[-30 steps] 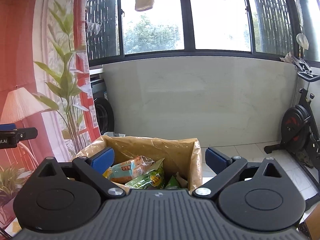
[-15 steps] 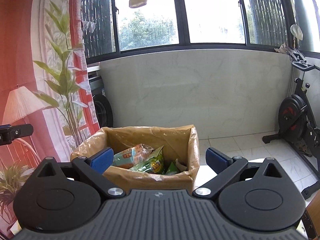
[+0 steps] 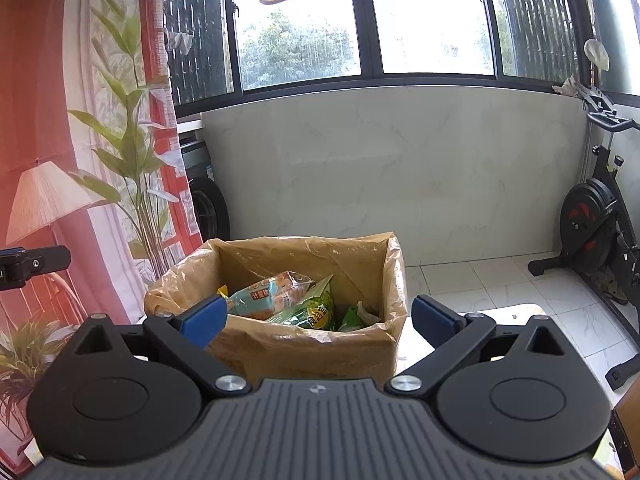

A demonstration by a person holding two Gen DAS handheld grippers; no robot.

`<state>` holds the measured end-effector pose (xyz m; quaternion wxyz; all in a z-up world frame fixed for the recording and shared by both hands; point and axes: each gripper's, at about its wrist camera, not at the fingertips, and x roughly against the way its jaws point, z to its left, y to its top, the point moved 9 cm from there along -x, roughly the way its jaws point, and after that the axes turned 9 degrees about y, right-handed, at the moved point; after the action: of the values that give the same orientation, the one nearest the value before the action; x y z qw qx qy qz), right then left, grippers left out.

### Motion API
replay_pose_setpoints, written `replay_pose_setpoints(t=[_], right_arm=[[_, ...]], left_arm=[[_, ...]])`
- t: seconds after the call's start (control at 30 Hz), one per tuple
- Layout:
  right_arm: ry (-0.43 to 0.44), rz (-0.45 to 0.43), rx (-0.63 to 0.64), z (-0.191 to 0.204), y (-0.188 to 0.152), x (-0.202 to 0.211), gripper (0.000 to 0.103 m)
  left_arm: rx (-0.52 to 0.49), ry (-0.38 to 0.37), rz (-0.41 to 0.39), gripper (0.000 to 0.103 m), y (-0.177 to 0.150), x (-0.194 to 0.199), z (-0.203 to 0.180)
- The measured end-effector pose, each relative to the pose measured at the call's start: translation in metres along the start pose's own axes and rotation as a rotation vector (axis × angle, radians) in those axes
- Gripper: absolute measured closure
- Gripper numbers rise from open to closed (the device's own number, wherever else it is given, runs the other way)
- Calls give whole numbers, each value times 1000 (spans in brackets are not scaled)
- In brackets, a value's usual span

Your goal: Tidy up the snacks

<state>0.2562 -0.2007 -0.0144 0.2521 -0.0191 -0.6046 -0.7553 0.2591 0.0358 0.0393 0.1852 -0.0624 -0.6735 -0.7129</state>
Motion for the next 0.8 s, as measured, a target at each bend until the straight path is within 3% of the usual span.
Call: replay_pose_setpoints(t=[0.8], right_arm=[[-5, 13, 8, -3, -4, -3, 2]], left_arm=[[0, -3, 17, 9, -5, -4, 1]])
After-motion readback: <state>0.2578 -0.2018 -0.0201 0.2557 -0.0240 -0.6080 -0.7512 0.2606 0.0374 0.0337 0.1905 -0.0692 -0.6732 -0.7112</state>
